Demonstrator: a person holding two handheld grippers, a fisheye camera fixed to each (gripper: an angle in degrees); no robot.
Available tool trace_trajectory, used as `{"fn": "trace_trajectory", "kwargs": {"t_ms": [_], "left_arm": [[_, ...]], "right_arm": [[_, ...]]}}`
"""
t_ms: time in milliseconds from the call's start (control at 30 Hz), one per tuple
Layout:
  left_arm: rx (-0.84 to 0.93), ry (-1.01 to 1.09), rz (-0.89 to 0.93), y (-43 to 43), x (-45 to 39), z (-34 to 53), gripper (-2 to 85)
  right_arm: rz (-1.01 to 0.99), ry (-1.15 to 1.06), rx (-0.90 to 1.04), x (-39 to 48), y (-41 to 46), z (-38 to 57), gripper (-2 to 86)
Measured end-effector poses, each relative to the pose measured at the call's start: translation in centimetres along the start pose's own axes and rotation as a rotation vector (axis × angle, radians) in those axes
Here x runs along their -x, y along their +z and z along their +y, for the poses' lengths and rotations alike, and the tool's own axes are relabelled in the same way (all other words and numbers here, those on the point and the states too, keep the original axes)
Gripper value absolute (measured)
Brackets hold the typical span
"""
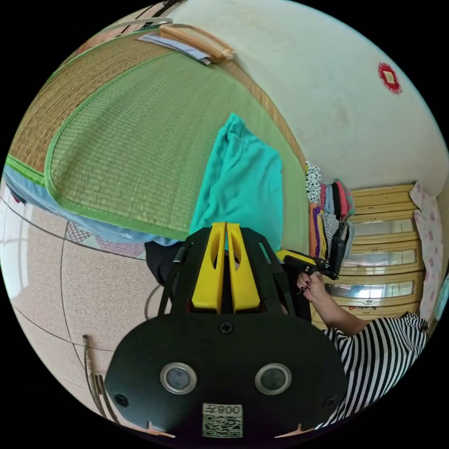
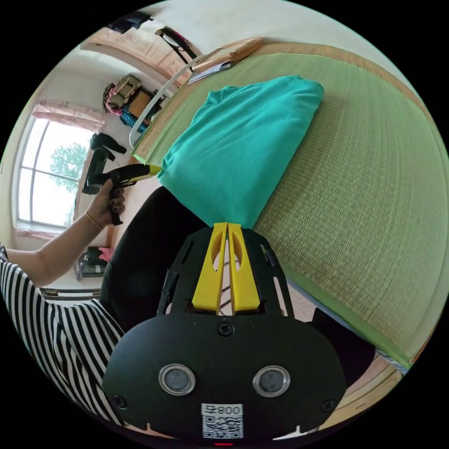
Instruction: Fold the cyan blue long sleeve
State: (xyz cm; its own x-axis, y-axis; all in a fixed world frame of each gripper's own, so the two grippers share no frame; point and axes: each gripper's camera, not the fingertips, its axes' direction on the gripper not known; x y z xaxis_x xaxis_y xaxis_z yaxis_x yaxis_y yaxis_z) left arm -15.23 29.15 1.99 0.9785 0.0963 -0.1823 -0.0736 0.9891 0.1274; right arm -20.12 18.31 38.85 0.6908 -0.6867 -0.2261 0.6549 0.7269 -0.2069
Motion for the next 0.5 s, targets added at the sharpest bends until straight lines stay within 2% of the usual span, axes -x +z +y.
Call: {"fn": "trace_trajectory", "kwargs": {"t_ms": [100,267,367,500], "left_arm": [[0.026,0.045,0.115,1.4,-1.8,1.6,1.0],[0.238,0.073,0.278,8.0,-4.9,3.5,4.2],[0.356,0.022,0.292,11.6,-4.9,4.0,6.4],[0.368,-0.068,0.327,13.4,-3.6,3.7,7.5]], "right_arm": [[-0.09,0.066,-0.026,-2.9,0.3,1.6,0.1],[-0.234,0.153,-0.056,-7.6,0.4,4.4,0.3],[-0.296,0.222,-0.092,-10.9,0.0,6.8,0.7],[-0.405,0.288,-0.121,-15.1,-0.1,9.0,2.7]]}}
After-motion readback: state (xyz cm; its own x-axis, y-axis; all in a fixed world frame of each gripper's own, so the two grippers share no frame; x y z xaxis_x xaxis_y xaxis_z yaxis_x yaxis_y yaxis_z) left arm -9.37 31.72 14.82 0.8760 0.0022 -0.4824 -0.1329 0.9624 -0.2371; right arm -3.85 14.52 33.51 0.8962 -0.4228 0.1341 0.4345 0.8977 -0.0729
